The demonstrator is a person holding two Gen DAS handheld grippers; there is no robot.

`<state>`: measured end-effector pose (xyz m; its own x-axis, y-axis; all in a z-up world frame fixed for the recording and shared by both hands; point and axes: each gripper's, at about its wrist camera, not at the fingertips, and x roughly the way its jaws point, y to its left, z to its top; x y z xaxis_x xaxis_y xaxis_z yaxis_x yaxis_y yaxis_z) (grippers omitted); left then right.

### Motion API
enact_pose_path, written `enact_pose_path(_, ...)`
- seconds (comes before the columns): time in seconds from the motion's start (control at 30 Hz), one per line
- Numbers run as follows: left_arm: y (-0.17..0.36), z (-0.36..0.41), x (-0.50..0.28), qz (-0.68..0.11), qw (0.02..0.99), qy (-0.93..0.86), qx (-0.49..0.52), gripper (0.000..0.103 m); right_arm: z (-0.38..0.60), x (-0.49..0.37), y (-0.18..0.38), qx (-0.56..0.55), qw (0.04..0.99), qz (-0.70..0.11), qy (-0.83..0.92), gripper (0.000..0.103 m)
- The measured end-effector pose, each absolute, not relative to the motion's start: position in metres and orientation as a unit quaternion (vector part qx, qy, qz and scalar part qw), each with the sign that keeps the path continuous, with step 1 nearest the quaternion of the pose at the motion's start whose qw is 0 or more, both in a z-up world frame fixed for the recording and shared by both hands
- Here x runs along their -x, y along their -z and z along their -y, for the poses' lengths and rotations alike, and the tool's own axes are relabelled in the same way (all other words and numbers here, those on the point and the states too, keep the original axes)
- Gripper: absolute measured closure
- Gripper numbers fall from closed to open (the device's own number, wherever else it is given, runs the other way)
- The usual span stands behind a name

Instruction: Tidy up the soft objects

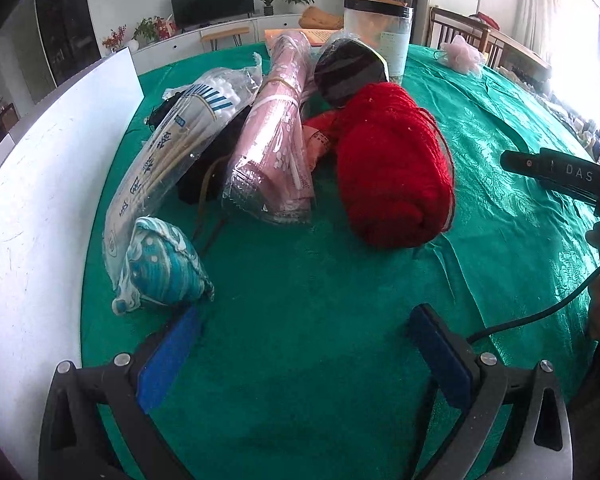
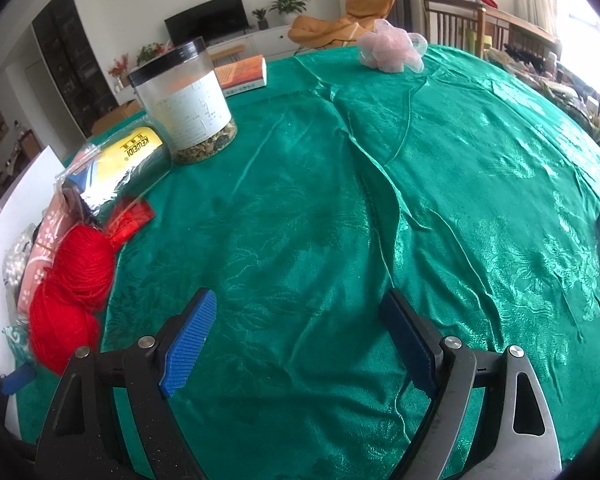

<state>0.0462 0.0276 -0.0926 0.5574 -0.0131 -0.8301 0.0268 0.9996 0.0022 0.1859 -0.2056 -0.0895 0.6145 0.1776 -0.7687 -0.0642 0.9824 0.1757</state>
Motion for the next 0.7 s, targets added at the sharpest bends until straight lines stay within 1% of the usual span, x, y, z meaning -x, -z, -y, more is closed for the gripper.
enact_pose_path(0.7, 0.0932, -0.0272, -0.0453, -0.467, 0.884, 0.012, -0.006, 0.0, 0.1985, -0.1861, 0.0908, -0.039, 0.898, -0.434, -0.061, 0.015)
